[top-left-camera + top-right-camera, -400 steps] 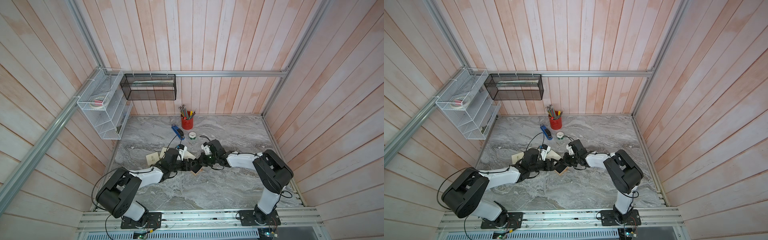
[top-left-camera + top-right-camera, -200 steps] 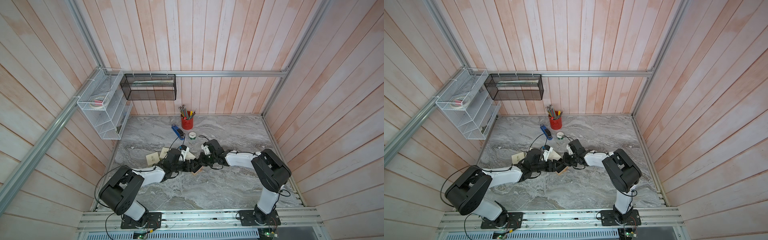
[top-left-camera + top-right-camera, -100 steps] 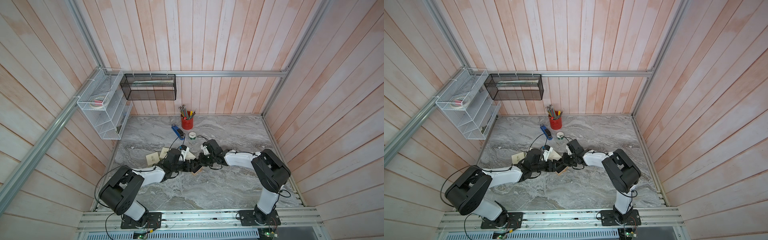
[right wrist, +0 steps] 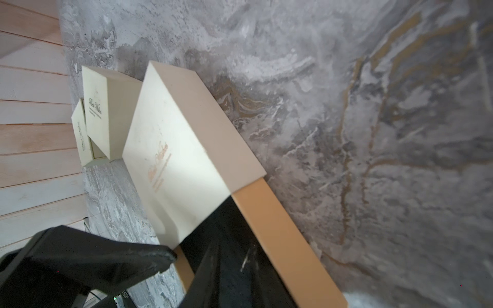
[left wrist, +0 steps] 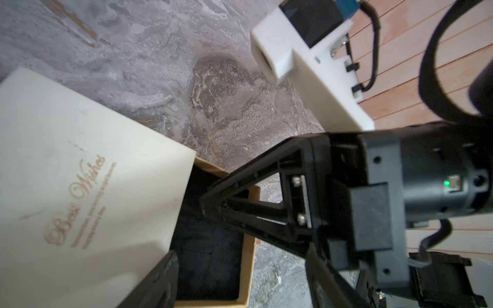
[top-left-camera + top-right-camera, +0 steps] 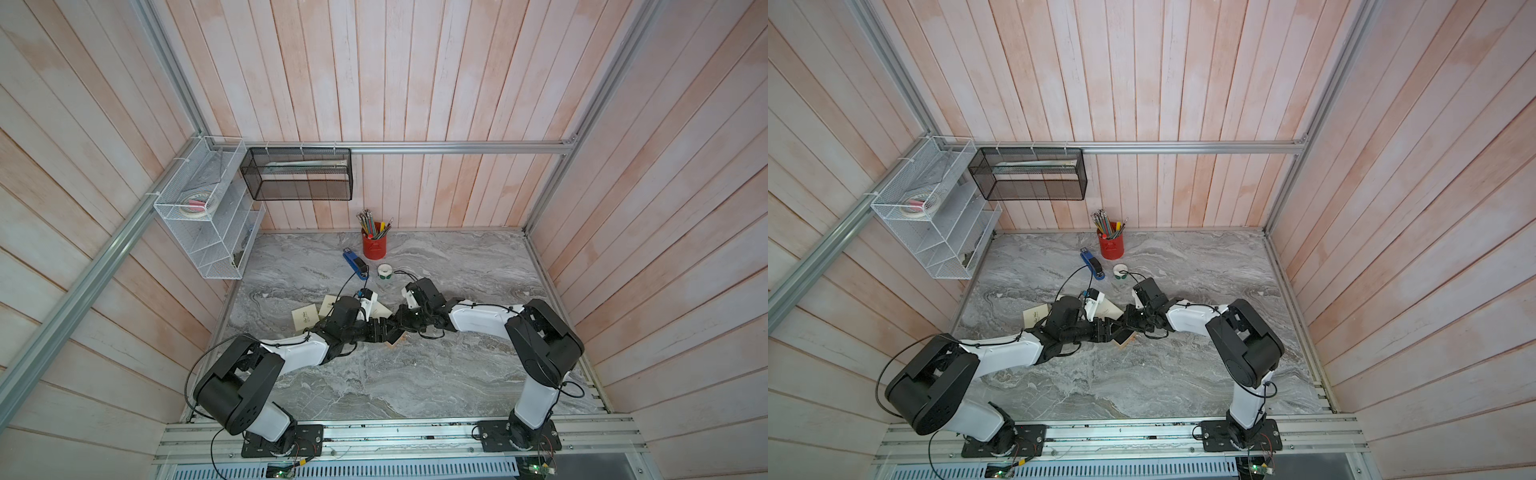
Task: Place the earrings into the drawer-style jewelry box
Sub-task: Insert the earring into the inner lining, then adjust the earring in the inner lining.
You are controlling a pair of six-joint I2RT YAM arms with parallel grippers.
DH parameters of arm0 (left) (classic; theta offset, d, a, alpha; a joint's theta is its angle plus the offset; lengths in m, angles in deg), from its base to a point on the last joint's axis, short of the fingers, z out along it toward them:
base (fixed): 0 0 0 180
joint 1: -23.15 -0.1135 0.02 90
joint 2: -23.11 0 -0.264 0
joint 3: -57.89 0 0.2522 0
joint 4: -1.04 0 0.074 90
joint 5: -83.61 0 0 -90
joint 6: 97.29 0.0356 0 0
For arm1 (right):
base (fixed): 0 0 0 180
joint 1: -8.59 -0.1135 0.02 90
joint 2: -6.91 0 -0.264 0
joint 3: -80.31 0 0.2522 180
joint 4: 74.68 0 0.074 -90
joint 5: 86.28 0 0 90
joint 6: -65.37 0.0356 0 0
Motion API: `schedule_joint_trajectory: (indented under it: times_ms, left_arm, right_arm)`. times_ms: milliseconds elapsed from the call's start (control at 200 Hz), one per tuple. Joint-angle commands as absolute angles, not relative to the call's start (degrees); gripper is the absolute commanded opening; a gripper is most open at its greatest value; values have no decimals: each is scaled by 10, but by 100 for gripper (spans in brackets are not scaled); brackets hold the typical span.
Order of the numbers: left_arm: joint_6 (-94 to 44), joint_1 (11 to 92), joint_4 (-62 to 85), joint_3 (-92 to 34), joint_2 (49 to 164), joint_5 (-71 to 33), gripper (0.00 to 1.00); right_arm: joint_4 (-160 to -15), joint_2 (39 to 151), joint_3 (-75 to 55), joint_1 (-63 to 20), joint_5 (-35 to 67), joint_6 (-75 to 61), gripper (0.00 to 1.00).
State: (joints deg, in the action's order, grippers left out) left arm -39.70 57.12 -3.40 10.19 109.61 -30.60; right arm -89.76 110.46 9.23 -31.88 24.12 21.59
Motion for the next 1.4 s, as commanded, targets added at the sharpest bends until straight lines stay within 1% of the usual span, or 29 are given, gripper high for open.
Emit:
schedule_joint_trajectory:
  times_ms: [0,105,245,340,505,895,1395]
  left_arm:
    - [-394,571,-34,104,1077,-292,76]
    - [-394,570,-35,108,1074,-290,76]
    - [-395,571,-40,115,1072,-291,76]
    - [-406,564,-61,133,1058,-299,75]
    - [-426,543,-105,164,1032,-327,76]
    - [-449,513,-177,214,1023,-367,75]
    - [-441,508,-192,214,1039,-387,75]
  right_arm:
    - [-904,1080,87,-320,227,206,23]
    - [-905,1074,89,-320,222,201,23]
    - [-935,1082,70,-324,217,187,19]
    - [-982,1093,43,-333,193,174,16]
    - [-1070,1120,-15,-354,150,159,15]
    - [-1211,1187,-124,-382,86,146,17]
    - [-1232,1191,-137,-388,67,150,21]
